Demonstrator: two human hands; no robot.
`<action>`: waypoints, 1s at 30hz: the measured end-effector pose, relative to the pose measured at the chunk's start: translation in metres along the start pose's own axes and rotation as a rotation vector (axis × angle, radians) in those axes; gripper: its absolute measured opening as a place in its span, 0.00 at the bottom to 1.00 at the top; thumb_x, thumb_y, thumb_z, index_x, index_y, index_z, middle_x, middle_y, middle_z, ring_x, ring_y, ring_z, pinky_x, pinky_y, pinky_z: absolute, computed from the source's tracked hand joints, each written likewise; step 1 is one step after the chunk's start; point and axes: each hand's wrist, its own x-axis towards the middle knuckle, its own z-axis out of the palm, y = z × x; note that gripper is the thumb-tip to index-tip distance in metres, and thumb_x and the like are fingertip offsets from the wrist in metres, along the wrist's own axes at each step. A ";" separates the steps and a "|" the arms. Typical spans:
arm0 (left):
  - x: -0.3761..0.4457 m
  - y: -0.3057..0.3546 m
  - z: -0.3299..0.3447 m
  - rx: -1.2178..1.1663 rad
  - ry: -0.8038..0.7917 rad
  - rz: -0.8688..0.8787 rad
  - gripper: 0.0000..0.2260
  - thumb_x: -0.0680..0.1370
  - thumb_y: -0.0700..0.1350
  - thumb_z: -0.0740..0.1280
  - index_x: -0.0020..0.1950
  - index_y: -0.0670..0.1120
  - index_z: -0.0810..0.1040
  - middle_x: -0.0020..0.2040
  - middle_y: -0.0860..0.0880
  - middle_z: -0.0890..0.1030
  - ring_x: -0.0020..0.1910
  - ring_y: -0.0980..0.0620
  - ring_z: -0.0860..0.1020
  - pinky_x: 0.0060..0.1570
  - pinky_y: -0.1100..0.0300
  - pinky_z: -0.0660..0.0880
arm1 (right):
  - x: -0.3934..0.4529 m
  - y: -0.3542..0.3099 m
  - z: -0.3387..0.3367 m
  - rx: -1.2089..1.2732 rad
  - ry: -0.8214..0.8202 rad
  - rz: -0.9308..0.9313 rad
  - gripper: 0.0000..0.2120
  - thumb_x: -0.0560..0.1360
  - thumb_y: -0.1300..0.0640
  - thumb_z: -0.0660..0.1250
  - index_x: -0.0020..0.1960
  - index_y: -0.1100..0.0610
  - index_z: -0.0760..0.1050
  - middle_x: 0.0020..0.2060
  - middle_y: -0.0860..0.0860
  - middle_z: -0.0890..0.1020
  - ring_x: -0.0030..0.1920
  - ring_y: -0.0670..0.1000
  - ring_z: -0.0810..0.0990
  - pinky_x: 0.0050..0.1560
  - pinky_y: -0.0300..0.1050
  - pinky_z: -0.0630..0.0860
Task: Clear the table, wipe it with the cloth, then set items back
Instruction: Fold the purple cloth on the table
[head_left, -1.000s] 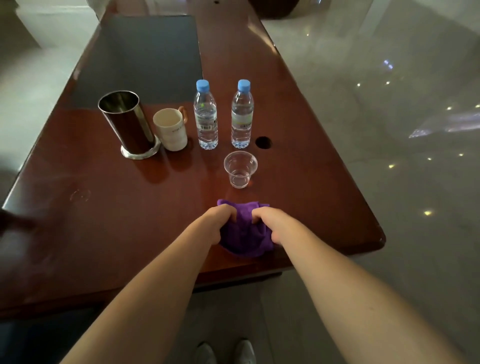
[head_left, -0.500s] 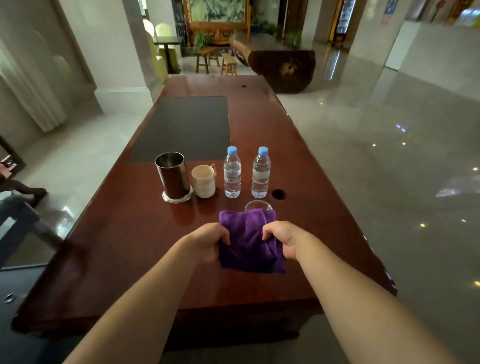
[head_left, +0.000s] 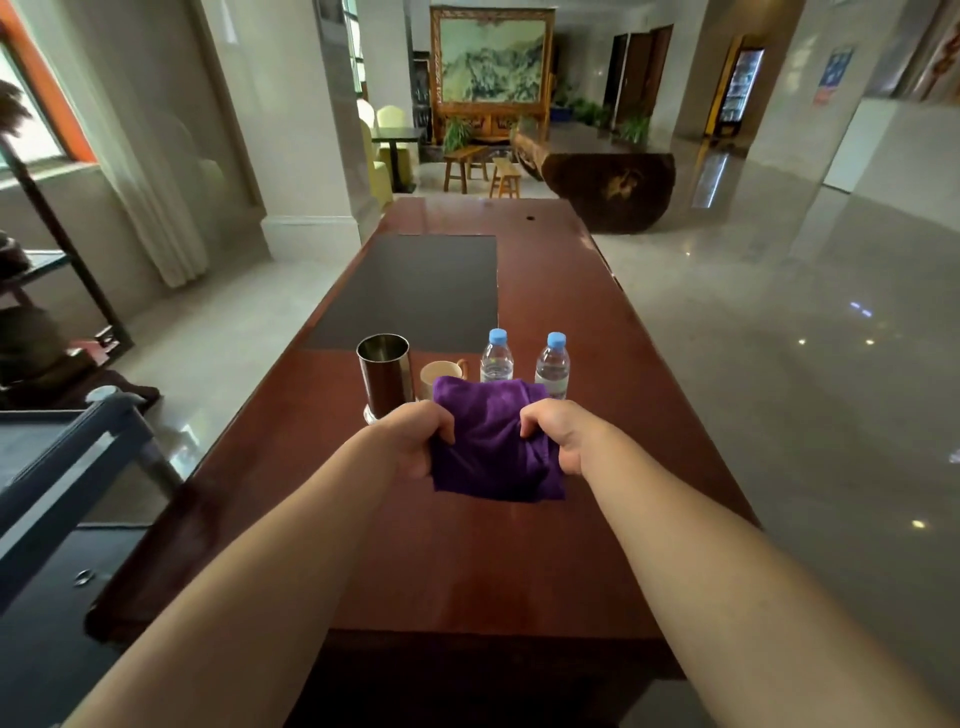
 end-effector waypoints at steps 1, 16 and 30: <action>-0.002 0.002 -0.003 -0.004 0.007 0.003 0.27 0.69 0.27 0.54 0.69 0.37 0.68 0.66 0.35 0.73 0.62 0.34 0.75 0.63 0.40 0.73 | -0.001 -0.003 0.003 -0.013 -0.017 0.000 0.12 0.62 0.69 0.60 0.43 0.62 0.75 0.43 0.61 0.79 0.47 0.62 0.80 0.53 0.55 0.78; -0.015 0.025 -0.135 -0.095 0.218 0.050 0.16 0.68 0.30 0.54 0.54 0.33 0.73 0.54 0.34 0.76 0.57 0.32 0.77 0.60 0.40 0.75 | 0.036 -0.061 0.144 -0.155 -0.232 -0.090 0.13 0.62 0.69 0.61 0.45 0.66 0.77 0.48 0.59 0.79 0.45 0.60 0.81 0.46 0.51 0.81; -0.076 -0.027 -0.327 -0.446 0.476 0.135 0.20 0.70 0.26 0.49 0.51 0.39 0.75 0.43 0.41 0.83 0.40 0.42 0.84 0.40 0.51 0.81 | 0.006 -0.071 0.376 -0.394 -0.724 -0.067 0.08 0.70 0.71 0.54 0.45 0.63 0.69 0.42 0.58 0.77 0.43 0.59 0.77 0.46 0.50 0.78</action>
